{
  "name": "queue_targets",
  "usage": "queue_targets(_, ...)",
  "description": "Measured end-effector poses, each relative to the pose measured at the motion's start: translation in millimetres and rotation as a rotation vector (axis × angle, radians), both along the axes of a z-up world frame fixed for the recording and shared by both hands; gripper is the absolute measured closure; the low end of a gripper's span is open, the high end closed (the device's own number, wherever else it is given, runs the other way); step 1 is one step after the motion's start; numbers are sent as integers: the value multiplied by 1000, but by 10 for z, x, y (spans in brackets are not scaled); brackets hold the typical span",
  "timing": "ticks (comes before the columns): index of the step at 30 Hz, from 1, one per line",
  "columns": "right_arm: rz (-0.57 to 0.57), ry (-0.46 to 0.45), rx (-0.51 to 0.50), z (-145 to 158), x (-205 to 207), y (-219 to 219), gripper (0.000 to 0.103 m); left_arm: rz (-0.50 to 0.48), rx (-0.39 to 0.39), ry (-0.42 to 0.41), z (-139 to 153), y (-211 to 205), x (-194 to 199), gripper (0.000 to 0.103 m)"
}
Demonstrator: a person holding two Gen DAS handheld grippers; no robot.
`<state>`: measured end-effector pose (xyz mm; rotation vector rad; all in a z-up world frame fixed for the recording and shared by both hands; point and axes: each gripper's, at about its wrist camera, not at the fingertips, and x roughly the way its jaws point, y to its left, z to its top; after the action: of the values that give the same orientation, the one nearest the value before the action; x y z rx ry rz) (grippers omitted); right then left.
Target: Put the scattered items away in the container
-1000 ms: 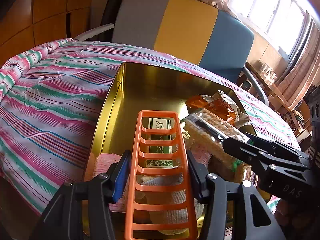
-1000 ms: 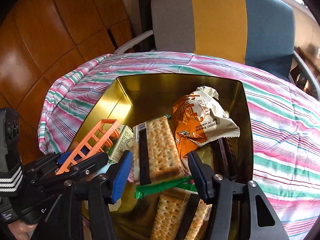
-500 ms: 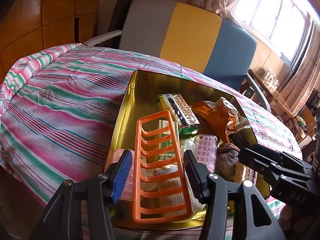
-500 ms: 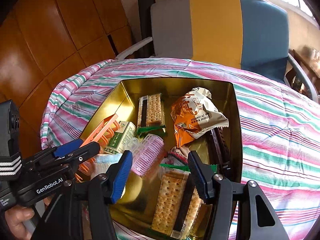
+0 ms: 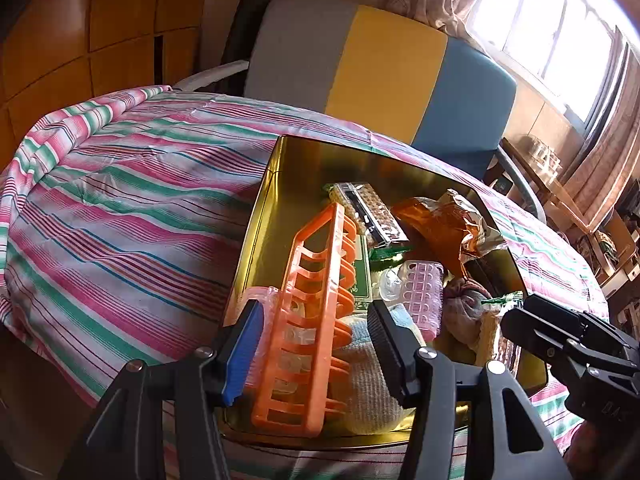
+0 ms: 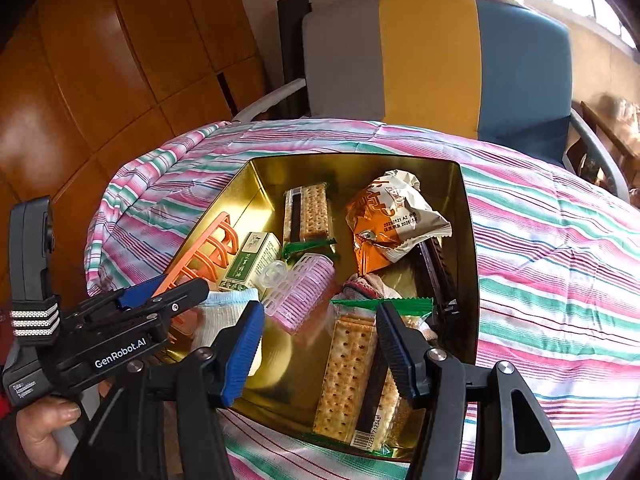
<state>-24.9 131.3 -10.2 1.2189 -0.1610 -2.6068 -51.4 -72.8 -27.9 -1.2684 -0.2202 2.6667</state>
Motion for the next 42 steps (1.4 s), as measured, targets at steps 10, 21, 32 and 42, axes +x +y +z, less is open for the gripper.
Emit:
queue_targets(10, -3, 10, -22, 31, 102, 11, 42, 17, -2, 52, 65, -141, 286, 46)
queue_targets(21, -6, 13, 2, 12, 156, 18, 42, 6, -117, 81, 21, 165, 23, 51)
queue_targets(32, -12, 11, -3, 2, 179, 18, 41, 7, -94, 76, 128, 115, 171, 43)
queue_targets(42, -63, 34, 59, 65, 324, -82, 34, 36, -122, 79, 237, 76, 474, 39)
